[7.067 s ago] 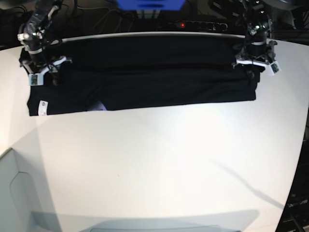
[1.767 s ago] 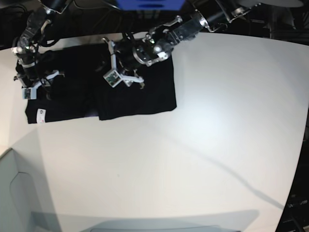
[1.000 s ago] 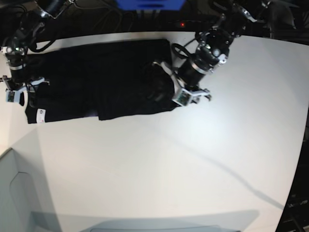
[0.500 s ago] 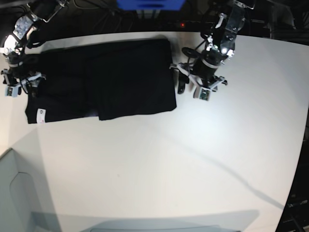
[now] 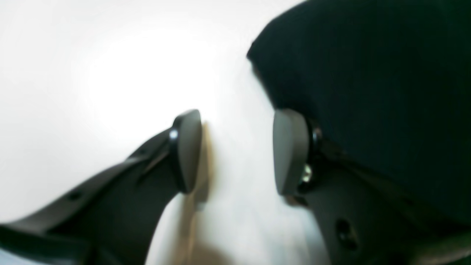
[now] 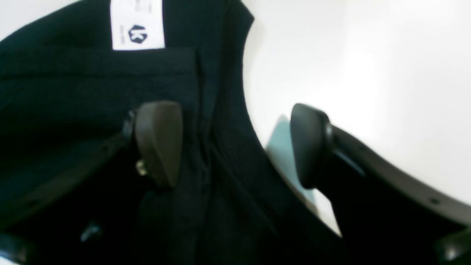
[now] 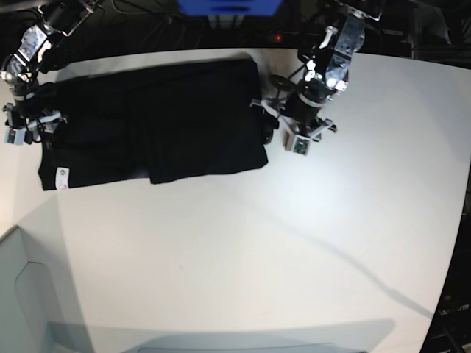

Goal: Fold the T-shirt properly
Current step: 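Grasp the strip's folded edge with the left gripper and the other end with the right, then fold the strip end with the right gripper over toward the left gripper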

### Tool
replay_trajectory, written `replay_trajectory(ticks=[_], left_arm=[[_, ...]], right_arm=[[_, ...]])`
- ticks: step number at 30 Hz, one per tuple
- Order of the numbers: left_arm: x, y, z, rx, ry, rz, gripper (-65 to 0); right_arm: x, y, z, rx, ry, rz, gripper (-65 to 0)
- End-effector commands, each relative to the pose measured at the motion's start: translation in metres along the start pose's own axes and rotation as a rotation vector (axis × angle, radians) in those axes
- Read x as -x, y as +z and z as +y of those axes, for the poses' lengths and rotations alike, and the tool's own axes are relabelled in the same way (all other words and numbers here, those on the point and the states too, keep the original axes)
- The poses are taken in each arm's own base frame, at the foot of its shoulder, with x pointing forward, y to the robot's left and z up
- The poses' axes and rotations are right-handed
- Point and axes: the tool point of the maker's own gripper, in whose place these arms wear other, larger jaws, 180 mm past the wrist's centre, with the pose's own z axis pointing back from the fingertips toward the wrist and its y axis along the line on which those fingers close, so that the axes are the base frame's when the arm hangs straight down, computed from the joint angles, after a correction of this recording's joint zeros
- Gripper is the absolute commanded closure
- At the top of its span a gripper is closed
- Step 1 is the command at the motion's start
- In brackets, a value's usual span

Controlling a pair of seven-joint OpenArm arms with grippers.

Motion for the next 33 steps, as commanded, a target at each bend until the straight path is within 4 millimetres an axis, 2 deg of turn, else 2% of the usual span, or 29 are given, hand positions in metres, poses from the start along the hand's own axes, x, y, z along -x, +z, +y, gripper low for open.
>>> replay_trajectory(ticks=[1,9,11,13,17,20,25,30,33], left_arm=[[-0.002,-0.002,-0.006,0.012,0.015,0.002,-30.7],[-0.014,-0.017,-0.022,0.032,0.062,-0.019,-30.7],[-0.015,-0.018,-0.023,0.033,0.063,-0.021,-30.7],[-0.016,-0.018,-0.023,0.033,0.063,-0.023,-30.7],[-0.018,-0.018,-0.022,0.032,0.06,-0.027,-30.7],[-0.016,-0.018,-0.02,0.027,0.06,-0.022,-30.7],[-0.015,-0.018,-0.017,0.021,0.06,-0.018,-30.7],[-0.014,-0.018,-0.016,0.02,0.057,-0.017,-30.7],[-0.014,-0.018,-0.016,0.019,0.054,-0.017,-30.7]], right_arm=[[0.017,0.001,-0.002,0.002,0.013,0.081,-36.9],[0.022,0.001,0.003,-0.003,0.007,0.088,0.0],[0.021,0.001,0.004,-0.004,0.003,0.083,0.0],[0.011,0.002,0.001,0.006,0.012,0.056,0.0],[-0.029,0.012,0.012,-0.007,0.019,-0.069,0.0],[-0.057,0.029,0.023,-0.028,0.043,-0.162,0.0],[-0.087,0.049,0.066,-0.105,0.06,-0.276,0.0],[-0.11,0.07,0.129,-0.213,0.105,-0.363,0.0],[-0.119,0.084,0.174,-0.31,0.132,-0.399,0.0]])
